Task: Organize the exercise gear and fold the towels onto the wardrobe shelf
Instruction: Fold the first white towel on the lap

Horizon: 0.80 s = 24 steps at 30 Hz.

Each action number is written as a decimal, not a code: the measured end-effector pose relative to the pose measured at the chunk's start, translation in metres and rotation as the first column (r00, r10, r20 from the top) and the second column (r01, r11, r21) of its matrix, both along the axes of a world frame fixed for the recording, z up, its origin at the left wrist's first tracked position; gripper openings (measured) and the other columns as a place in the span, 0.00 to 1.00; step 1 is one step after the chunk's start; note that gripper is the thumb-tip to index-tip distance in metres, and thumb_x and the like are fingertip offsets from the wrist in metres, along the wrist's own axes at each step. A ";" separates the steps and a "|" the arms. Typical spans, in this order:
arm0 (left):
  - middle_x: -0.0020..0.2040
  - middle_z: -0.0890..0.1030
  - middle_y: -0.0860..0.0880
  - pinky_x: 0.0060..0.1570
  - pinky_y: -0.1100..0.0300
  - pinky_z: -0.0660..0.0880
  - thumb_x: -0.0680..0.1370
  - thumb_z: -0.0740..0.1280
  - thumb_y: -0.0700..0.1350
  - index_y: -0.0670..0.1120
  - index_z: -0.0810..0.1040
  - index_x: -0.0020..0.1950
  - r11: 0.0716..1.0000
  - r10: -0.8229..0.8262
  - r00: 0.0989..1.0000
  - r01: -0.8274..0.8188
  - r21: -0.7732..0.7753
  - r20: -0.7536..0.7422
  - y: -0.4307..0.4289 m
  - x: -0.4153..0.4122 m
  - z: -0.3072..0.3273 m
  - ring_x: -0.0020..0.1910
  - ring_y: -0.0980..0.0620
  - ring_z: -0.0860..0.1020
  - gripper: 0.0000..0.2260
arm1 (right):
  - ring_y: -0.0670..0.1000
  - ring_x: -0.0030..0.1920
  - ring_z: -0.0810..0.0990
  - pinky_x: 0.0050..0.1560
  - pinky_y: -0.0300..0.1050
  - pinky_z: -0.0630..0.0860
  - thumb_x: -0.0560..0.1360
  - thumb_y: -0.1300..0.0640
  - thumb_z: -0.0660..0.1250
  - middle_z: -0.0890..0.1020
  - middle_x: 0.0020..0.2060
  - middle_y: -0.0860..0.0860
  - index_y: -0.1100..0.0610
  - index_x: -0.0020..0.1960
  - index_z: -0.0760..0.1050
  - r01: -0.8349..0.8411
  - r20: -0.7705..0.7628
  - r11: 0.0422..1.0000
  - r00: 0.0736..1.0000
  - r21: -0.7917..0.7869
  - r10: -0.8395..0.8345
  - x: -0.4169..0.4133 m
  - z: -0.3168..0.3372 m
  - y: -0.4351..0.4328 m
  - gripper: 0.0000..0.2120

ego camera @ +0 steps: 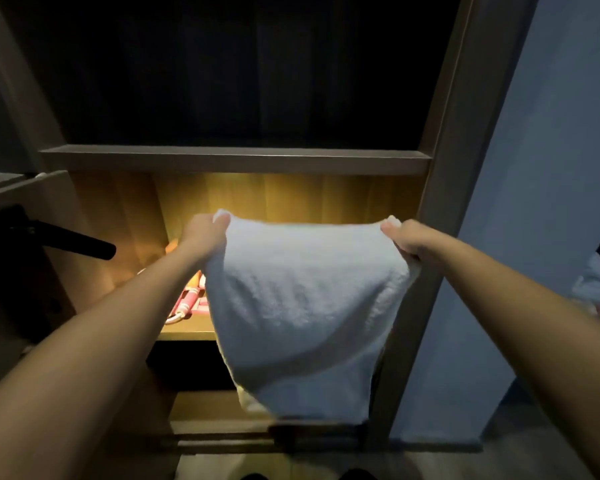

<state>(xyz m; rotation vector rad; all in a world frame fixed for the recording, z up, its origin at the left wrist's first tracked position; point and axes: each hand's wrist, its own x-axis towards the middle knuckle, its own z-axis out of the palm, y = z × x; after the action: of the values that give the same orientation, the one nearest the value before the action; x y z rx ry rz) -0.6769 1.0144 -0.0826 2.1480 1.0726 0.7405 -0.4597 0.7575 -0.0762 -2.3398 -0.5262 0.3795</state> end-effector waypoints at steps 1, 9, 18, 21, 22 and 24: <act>0.49 0.77 0.41 0.37 0.58 0.71 0.83 0.54 0.52 0.41 0.76 0.52 0.998 0.034 0.995 -0.039 0.050 0.093 0.000 0.001 0.004 0.41 0.49 0.74 0.17 | 0.57 0.57 0.76 0.54 0.51 0.72 0.82 0.42 0.53 0.74 0.66 0.60 0.62 0.72 0.66 0.018 0.103 0.992 0.994 0.124 -0.031 0.001 0.005 0.002 0.29; 0.38 0.73 0.45 0.44 0.53 0.71 0.82 0.58 0.52 0.41 0.73 0.47 0.988 -0.044 0.997 0.033 -0.154 -0.063 0.005 -0.016 0.010 0.45 0.43 0.73 0.15 | 0.56 0.56 0.77 0.56 0.50 0.76 0.82 0.41 0.52 0.76 0.59 0.55 0.58 0.67 0.69 -0.112 0.005 0.991 0.994 0.077 0.112 -0.009 0.012 -0.009 0.24; 0.51 0.77 0.48 0.35 0.62 0.72 0.83 0.55 0.55 0.45 0.77 0.56 0.992 -0.127 0.982 0.125 0.025 0.138 -0.037 -0.066 0.018 0.43 0.53 0.75 0.17 | 0.53 0.55 0.79 0.54 0.48 0.79 0.80 0.45 0.59 0.78 0.57 0.53 0.51 0.61 0.70 -0.307 0.034 0.913 0.950 0.269 0.310 -0.024 0.011 -0.061 0.14; 0.48 0.77 0.51 0.38 0.62 0.74 0.84 0.55 0.54 0.47 0.77 0.55 0.984 -0.178 0.963 0.175 0.036 0.204 -0.055 -0.090 0.013 0.43 0.55 0.75 0.15 | 0.53 0.56 0.79 0.49 0.44 0.80 0.79 0.47 0.62 0.78 0.56 0.53 0.51 0.58 0.72 -0.306 0.034 0.880 0.948 0.363 0.316 -0.041 0.002 -0.078 0.10; 0.48 0.77 0.51 0.39 0.61 0.74 0.84 0.55 0.54 0.48 0.77 0.55 0.982 -0.187 0.956 0.187 0.023 0.224 -0.061 -0.098 0.010 0.44 0.55 0.76 0.14 | 0.52 0.55 0.80 0.46 0.42 0.81 0.79 0.47 0.63 0.79 0.56 0.52 0.50 0.57 0.73 -0.312 0.038 0.867 0.945 0.389 0.323 -0.048 0.000 -0.083 0.10; 0.47 0.77 0.52 0.39 0.60 0.75 0.83 0.56 0.53 0.48 0.77 0.54 0.978 -0.191 0.943 0.208 -0.034 0.273 -0.071 -0.117 0.002 0.45 0.53 0.77 0.13 | 0.51 0.55 0.80 0.45 0.41 0.81 0.76 0.45 0.65 0.79 0.56 0.51 0.50 0.58 0.74 -0.329 0.028 0.840 0.936 0.432 0.352 -0.064 -0.004 -0.096 0.13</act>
<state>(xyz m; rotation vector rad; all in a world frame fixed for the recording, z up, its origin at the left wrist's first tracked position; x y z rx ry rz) -0.7944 0.9432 -0.0804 1.9968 0.7152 0.8607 -0.5238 0.6612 -0.0799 -1.8008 -0.9091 0.4352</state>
